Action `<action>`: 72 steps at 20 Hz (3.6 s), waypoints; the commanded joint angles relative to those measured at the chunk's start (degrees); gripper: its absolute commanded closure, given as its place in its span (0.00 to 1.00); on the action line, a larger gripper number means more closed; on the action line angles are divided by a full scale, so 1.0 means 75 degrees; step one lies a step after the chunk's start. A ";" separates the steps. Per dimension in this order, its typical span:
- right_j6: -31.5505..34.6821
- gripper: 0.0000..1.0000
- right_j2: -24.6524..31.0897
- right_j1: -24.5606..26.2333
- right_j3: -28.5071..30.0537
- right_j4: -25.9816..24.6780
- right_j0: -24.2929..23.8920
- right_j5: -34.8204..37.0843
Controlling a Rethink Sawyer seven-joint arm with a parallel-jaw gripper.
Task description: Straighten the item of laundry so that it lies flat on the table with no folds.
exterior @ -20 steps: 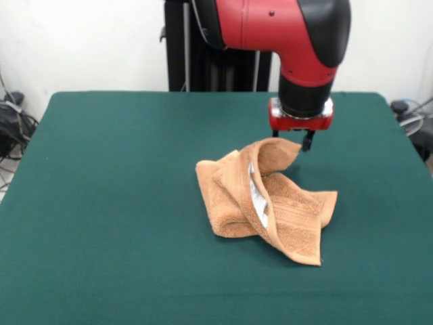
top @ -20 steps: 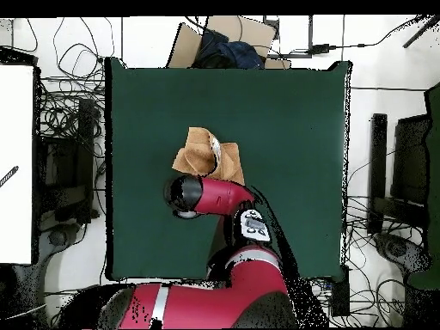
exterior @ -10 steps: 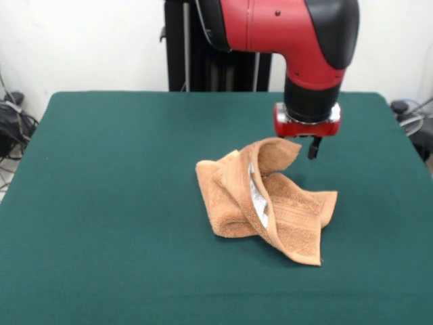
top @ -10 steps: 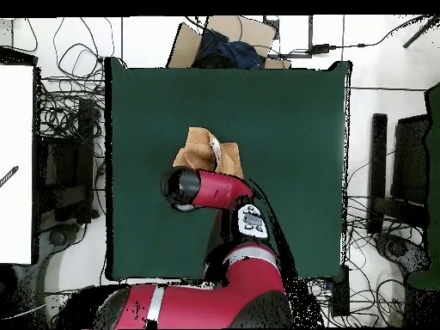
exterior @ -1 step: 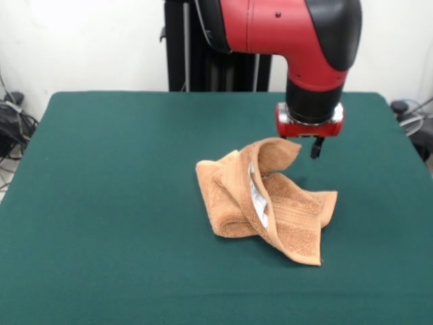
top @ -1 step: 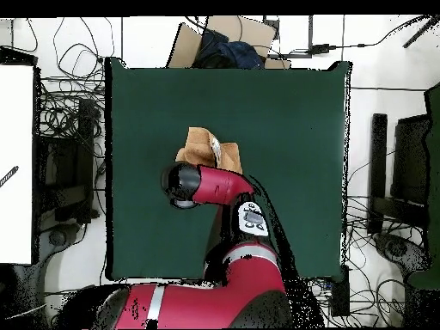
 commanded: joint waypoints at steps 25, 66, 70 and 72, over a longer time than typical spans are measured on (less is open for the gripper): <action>0.1429 0.00 0.0496 0.0071 -0.0988 0.0480 0.0098 0.1508; 0.0583 0.00 0.0373 -0.0647 -0.1401 0.0296 -0.0236 0.3432; 0.0557 0.00 0.0446 -0.0725 -0.1092 0.0392 -0.0377 0.3238; 0.0588 0.00 0.0497 -0.0714 -0.0945 0.0442 -0.0425 0.3101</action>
